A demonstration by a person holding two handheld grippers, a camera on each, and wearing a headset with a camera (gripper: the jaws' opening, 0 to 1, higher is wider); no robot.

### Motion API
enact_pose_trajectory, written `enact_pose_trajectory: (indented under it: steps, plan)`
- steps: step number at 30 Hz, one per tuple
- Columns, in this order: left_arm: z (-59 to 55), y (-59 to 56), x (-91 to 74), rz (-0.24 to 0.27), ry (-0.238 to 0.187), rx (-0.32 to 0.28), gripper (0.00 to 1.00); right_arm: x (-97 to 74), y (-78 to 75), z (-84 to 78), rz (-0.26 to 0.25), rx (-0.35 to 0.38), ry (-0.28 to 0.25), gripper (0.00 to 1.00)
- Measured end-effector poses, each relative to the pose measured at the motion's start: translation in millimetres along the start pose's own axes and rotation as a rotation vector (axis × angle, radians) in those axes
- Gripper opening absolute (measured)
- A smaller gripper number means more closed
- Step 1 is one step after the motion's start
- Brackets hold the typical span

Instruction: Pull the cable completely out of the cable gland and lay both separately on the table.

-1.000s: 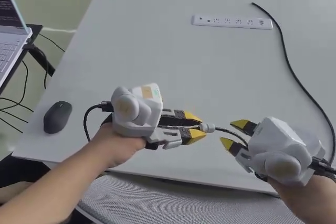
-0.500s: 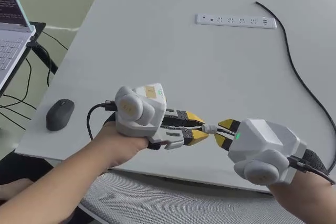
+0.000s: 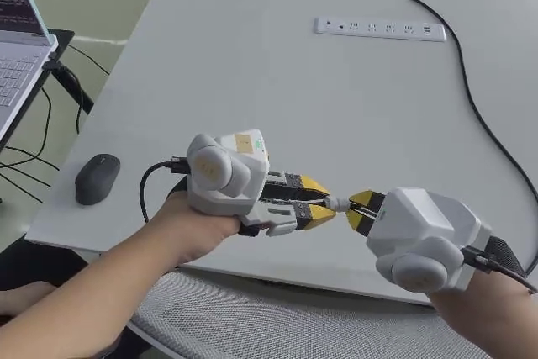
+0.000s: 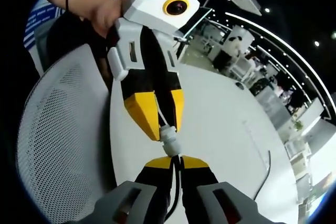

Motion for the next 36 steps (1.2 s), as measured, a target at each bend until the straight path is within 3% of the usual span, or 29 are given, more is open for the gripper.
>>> enact_pose_trajectory:
  steps: [3,9,17,31,36]
  plan:
    - [1.3,0.3,-0.1,0.002,-0.004,0.001,0.15,1.0,-2.5,-1.6,-0.002,0.025,0.002,0.00]
    - [3.6,2.5,-3.2,0.010,-0.017,-0.004,0.15,2.5,-10.6,-9.6,-0.009,0.142,0.024,0.00]
    - [6.2,5.1,-5.9,0.021,-0.028,-0.002,0.15,5.0,-17.4,-24.0,-0.025,0.378,0.058,0.00]
    - [6.0,7.1,-5.1,0.026,-0.029,0.002,0.15,8.4,-21.5,-52.5,-0.068,0.558,0.118,0.00]
    - [6.0,8.3,-5.2,0.027,-0.029,0.001,0.15,11.0,-22.5,-67.8,-0.084,0.667,0.165,0.00]
Point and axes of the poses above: the centre of the closed fingertips' face, and the gripper's own axes: x roughly forward along the fingers, y roughly to its left, z roughly out of its top, the point moved 5 cm from there along -x, roughly backward along the fingers, and after that the axes turned 13 degrees about -z, right-handed, at the moved point
